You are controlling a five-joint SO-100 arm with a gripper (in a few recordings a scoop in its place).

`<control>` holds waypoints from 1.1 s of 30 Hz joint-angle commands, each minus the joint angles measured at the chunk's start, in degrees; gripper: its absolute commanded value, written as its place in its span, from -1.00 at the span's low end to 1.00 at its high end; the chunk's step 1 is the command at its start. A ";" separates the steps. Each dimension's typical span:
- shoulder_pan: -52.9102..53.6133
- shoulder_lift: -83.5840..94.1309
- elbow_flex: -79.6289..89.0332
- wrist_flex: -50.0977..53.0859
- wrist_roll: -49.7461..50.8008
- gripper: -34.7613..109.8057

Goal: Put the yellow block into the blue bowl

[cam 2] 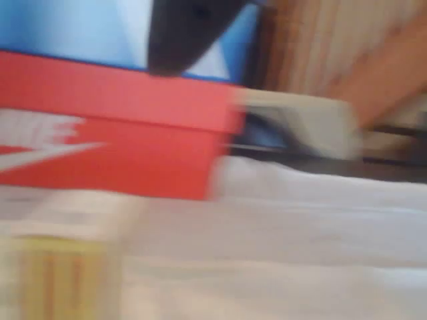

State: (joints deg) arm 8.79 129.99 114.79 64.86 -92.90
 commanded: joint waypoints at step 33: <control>1.14 -20.13 4.04 -30.06 -0.70 -0.10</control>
State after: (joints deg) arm 9.49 110.21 120.15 38.41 -92.90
